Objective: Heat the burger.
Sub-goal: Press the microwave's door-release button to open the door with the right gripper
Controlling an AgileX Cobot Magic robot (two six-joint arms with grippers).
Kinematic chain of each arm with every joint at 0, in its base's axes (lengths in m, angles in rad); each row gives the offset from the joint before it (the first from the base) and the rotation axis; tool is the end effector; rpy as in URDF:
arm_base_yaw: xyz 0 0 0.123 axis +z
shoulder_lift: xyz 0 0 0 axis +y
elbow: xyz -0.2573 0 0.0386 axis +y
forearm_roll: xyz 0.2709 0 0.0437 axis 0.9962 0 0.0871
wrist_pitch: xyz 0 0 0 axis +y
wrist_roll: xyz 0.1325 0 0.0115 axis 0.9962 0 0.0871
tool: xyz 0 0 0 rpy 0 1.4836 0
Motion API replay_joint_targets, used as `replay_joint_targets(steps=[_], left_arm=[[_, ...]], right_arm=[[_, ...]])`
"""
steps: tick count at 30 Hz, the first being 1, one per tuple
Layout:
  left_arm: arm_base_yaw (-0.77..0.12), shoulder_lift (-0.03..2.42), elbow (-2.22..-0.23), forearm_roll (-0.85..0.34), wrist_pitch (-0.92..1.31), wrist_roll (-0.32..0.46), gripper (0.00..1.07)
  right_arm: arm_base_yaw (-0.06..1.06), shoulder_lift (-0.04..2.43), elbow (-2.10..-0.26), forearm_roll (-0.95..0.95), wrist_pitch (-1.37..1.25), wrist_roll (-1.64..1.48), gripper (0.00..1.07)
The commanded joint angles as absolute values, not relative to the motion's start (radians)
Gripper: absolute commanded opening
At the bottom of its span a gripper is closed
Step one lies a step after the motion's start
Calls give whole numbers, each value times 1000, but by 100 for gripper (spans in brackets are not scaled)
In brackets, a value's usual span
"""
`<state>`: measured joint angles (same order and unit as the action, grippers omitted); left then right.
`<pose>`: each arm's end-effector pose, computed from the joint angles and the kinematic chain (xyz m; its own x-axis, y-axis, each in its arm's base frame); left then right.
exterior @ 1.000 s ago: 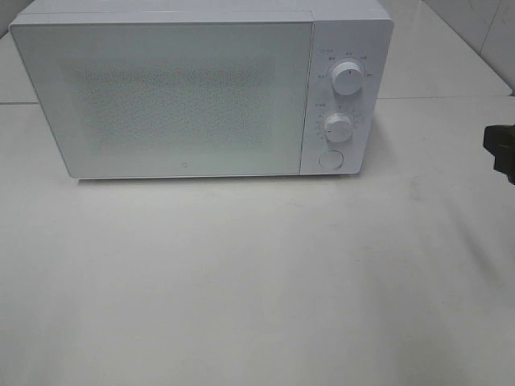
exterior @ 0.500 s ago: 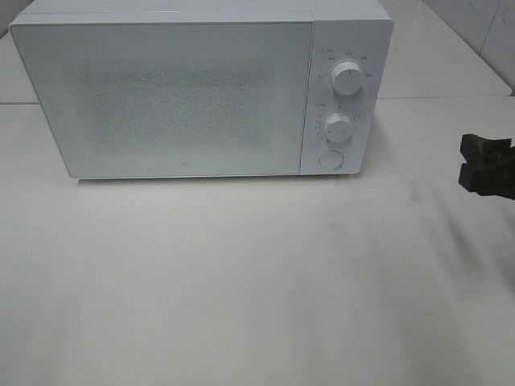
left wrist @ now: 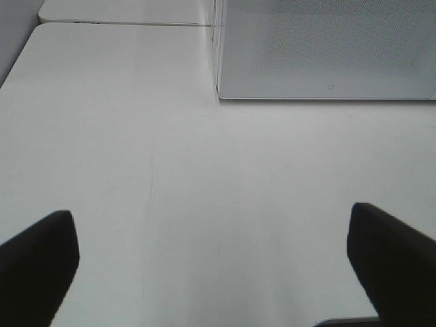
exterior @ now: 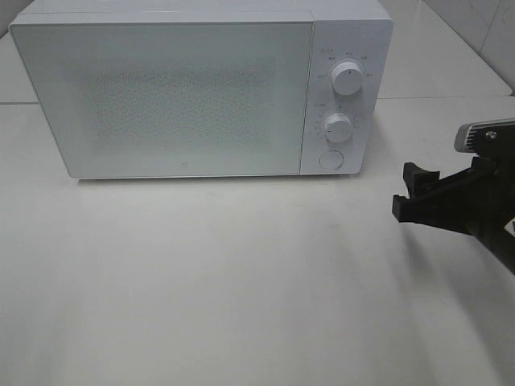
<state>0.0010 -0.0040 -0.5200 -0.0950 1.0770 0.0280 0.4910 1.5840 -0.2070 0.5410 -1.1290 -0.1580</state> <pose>0.0737 -0.0110 0.2746 -0.4486 -0.0175 -0.8935 0.0660 0.9964 -0.0527 0.2513 0.0642 0.0962 -0.1959 -0.0111 -0.9806 0.0014 0.9999 -0.0116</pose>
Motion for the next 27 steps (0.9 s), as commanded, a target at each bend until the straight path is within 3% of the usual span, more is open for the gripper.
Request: replay_joint_targets(steps=[1,10,17,27], left_arm=[[6,-9,-517,-100,1071,28,100],[6,-9,-517,-100,1071,28,100],[6,-9,-517,-100,1071,28,100],[6,-9,-517,-100,1071,28,100]], right_arm=[[602,1629,-230,658,-1183,-183,76],[762,1717,-335,766,-1181,-229,76],[825,1754,-395,829,-1177,-251,76],[835,1794,-436,837,-1148,-197,74]])
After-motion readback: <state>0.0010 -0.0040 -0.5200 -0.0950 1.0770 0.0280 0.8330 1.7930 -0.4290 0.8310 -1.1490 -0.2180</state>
